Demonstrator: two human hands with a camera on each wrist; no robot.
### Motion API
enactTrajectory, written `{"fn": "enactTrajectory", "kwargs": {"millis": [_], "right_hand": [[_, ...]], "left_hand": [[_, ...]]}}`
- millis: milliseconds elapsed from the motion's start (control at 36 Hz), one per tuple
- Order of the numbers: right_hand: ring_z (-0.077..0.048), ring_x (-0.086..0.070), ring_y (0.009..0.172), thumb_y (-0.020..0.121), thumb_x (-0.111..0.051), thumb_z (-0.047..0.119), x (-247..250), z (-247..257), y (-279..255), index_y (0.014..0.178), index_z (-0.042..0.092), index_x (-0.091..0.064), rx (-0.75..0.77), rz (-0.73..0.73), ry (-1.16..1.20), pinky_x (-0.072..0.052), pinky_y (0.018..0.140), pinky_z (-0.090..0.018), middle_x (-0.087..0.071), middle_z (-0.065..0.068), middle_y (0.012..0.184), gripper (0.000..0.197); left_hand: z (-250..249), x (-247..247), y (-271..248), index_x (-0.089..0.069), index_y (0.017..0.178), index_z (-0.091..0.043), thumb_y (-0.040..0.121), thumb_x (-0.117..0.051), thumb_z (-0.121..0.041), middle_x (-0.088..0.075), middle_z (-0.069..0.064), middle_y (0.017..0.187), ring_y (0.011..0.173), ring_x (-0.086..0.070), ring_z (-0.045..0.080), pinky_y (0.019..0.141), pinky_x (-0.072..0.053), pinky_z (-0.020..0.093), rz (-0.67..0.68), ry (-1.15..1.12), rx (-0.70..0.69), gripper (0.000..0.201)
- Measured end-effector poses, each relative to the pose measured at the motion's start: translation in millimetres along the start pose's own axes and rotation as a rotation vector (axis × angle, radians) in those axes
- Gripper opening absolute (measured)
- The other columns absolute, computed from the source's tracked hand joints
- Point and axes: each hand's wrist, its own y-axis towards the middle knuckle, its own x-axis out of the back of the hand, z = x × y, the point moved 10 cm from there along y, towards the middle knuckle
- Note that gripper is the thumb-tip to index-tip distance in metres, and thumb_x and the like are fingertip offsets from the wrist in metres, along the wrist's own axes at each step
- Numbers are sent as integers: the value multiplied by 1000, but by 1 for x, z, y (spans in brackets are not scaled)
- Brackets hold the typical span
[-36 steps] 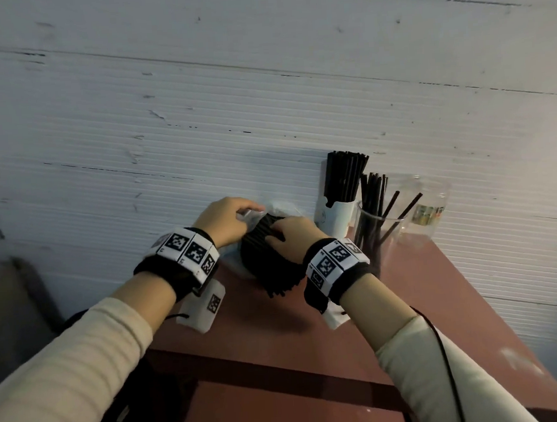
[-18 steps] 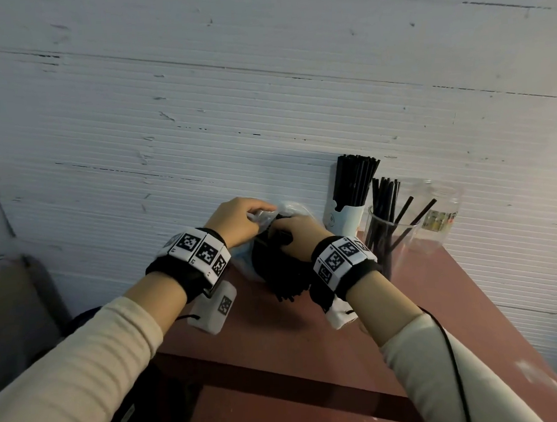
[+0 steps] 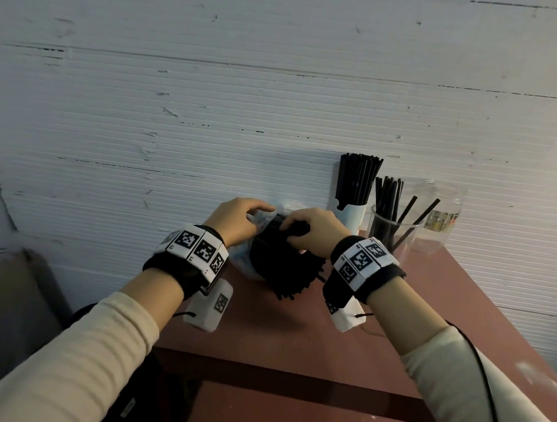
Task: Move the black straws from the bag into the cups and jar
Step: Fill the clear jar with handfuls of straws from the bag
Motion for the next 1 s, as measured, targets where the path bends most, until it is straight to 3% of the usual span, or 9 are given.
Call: {"fn": "enactTrajectory", "kwargs": {"millis": [111,306,417,528,583,694,833,944,1000], "right_hand": [[-10,-68,70,81,-67,7,9,-7,-10,95,25,-70,0,-19,75,-50,60,-7,-69,0,91,23],[-11,-69,68,81,-70,7,23,-19,-35,96,22,-72,-8,-6,160,-56,68,-21,-69,3,87,21],[-7,-68,69,83,-69,8,33,-17,-55,101,19,-73,6,27,130,-50,65,-9,-70,2,89,22],[-8,-68,67,82,-70,8,43,-14,-74,102,20,-73,21,40,101,-49,66,-7,-71,0,90,23],[0,-63,65,81,-71,11,50,-13,-83,99,27,-74,28,20,50,-46,63,-5,-68,7,88,25],[-2,-61,54,80,-70,13,61,-13,-100,97,34,-74,36,11,13,-49,53,-14,-64,14,73,27],[-9,-65,75,84,-66,16,78,-7,-122,107,39,-68,106,39,-66,-53,69,-24,-66,11,95,32],[-6,-62,94,86,-63,13,101,0,-142,121,38,-61,178,-4,12,-50,86,-23,-63,14,107,43],[-3,-59,105,90,-62,16,120,4,-148,125,37,-59,214,-101,72,-48,93,-22,-62,13,115,41]], "left_hand": [[-1,-7,-7,-60,129,-31,89,-64,-14,-60,2,133,120,-55,18,90,-41,22,44,-5,-5,44],[-31,-10,-19,-58,126,-21,77,-74,-14,-48,5,133,123,-48,19,95,-33,20,-54,39,-180,52],[-70,-27,-23,-53,130,-23,76,-75,-19,-49,-1,134,120,-50,14,101,-41,28,41,62,-304,59],[-99,-56,-24,-51,134,-20,73,-78,-25,-54,-2,132,119,-51,14,97,-37,21,150,163,-356,67],[-110,-64,-25,-52,131,-21,72,-79,-26,-57,-5,126,115,-52,12,90,-31,14,132,203,-394,65],[-117,-79,-24,-57,118,-24,74,-76,-23,-59,-10,106,91,-50,5,79,-35,18,131,180,-388,48],[-129,-88,-23,-52,78,-23,83,-63,-22,-60,-6,72,71,-61,20,63,-44,29,96,242,-426,12],[-138,-77,-21,-60,82,-21,88,-58,-29,-65,-5,75,70,-61,16,66,-47,33,65,110,-370,10],[-145,-70,-23,-65,88,-28,89,-64,-34,-68,-7,81,76,-63,11,72,-48,26,71,-24,-329,7]]}}
